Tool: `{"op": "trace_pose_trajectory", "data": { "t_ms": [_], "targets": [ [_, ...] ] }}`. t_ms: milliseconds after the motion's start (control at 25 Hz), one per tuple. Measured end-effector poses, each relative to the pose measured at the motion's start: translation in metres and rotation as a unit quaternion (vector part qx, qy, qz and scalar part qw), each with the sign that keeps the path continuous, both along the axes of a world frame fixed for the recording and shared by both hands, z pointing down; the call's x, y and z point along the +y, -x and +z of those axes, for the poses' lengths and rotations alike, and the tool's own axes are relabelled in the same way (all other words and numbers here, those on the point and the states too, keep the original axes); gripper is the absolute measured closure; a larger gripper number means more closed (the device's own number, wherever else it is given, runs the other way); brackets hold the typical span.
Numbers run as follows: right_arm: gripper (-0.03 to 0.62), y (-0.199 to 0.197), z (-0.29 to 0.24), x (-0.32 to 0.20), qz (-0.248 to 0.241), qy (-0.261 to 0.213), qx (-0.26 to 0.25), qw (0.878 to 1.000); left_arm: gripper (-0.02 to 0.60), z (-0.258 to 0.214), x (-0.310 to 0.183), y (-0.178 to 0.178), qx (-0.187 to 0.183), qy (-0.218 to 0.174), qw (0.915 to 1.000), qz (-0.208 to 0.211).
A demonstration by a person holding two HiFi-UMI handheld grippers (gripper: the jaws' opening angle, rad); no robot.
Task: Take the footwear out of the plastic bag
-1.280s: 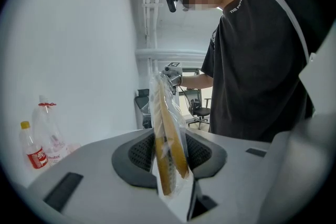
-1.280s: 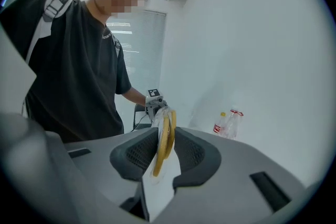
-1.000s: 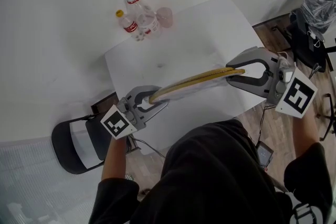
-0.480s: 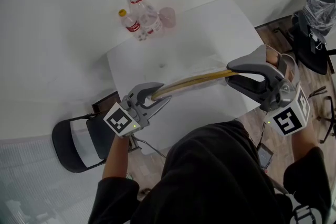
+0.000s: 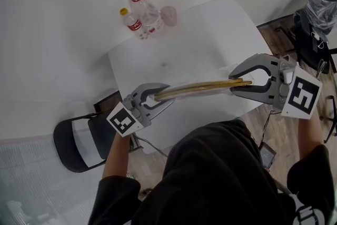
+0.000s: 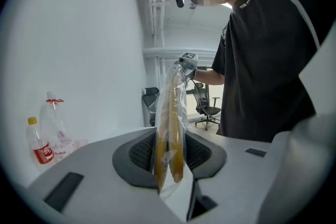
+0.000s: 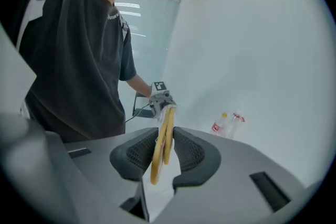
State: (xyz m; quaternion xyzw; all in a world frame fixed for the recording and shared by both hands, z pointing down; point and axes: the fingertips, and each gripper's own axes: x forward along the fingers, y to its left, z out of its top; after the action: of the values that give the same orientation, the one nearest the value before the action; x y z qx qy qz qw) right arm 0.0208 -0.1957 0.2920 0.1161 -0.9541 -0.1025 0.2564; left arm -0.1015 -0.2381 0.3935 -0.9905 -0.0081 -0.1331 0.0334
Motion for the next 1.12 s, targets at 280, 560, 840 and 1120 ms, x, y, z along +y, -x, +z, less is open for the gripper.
{"op": "trace_pose_trajectory", "data": {
  "t_ms": [280, 560, 840, 1120],
  "targets": [
    [0.481, 0.002, 0.030, 0.000, -0.003, 0.021, 0.068, 0.997, 0.454, 0.000, 0.005, -0.003, -0.006, -0.007, 0.9999, 0.011],
    [0.500, 0.008, 0.039, -0.008, 0.007, -0.021, 0.087, 0.996, 0.450, 0.007, 0.011, -0.009, -0.026, -0.021, 0.9991, 0.025],
    [0.510, 0.015, 0.029, -0.011, 0.005, -0.064, 0.088, 0.994, 0.357, 0.027, 0.013, -0.016, -0.072, -0.019, 0.9965, 0.038],
    [0.497, 0.014, 0.038, -0.009, 0.000, -0.045, 0.119, 0.992, 0.453, 0.034, 0.009, -0.020, -0.100, -0.054, 0.9931, 0.028]
  ]
}}
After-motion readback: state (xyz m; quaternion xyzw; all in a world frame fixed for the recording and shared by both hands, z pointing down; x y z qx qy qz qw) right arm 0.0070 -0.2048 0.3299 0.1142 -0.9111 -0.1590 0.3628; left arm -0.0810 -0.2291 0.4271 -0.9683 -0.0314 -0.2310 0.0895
